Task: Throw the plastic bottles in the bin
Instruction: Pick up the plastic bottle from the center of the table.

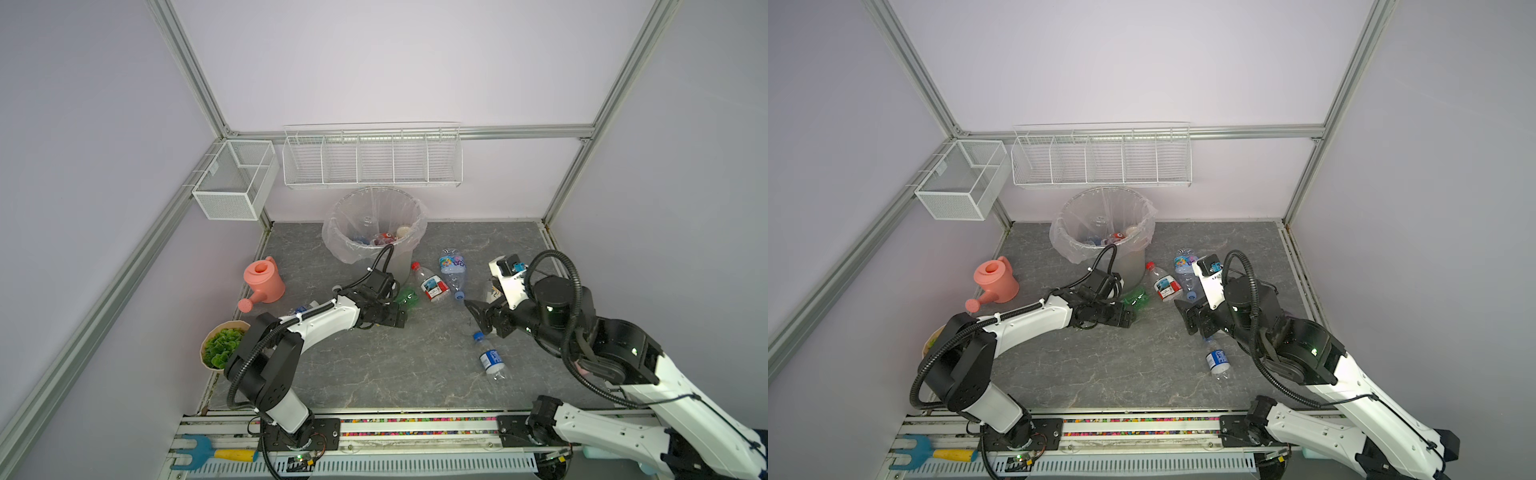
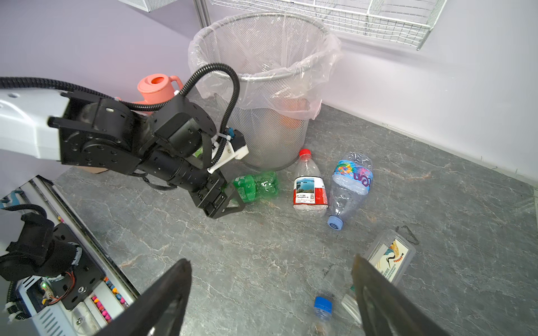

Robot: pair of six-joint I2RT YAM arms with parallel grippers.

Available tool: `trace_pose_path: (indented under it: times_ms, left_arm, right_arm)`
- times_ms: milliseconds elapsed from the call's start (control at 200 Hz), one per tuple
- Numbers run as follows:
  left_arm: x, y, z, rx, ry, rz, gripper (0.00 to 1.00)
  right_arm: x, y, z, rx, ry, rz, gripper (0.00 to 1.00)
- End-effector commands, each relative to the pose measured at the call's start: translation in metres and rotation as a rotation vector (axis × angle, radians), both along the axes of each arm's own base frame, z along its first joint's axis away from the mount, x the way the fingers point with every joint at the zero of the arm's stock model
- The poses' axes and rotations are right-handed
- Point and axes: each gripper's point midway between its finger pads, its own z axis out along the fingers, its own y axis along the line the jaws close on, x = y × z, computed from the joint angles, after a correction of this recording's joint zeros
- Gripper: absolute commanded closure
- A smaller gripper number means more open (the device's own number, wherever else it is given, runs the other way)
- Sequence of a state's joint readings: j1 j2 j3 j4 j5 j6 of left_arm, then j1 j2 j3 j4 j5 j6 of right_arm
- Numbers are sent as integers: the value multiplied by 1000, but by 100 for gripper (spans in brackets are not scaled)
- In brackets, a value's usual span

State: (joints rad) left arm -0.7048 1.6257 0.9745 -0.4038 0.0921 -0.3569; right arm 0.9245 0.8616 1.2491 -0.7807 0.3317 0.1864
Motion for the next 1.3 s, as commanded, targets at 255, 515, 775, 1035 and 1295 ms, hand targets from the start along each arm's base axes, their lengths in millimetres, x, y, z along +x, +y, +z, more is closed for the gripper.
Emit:
trace_pose_path:
  times_ms: [255, 515, 775, 1035, 1295]
  left_arm:
    - [-12, 5, -16, 89, 1, 6, 16]
    - [-15, 3, -18, 104, -3, 13, 24]
    - [-19, -13, -14, 103, -38, -6, 19]
    - [-11, -17, -24, 147, -24, -4, 33]
    - [-14, -17, -28, 161, -4, -4, 69]
  right_arm:
    - [-3, -13, 2, 37, -11, -37, 11]
    - [-6, -18, 3, 45, -14, -48, 11]
    - [-7, -20, 2, 48, -13, -51, 11]
    - [-9, -26, 3, 48, -20, -62, 11]
    - [-11, -34, 2, 50, -26, -78, 11]
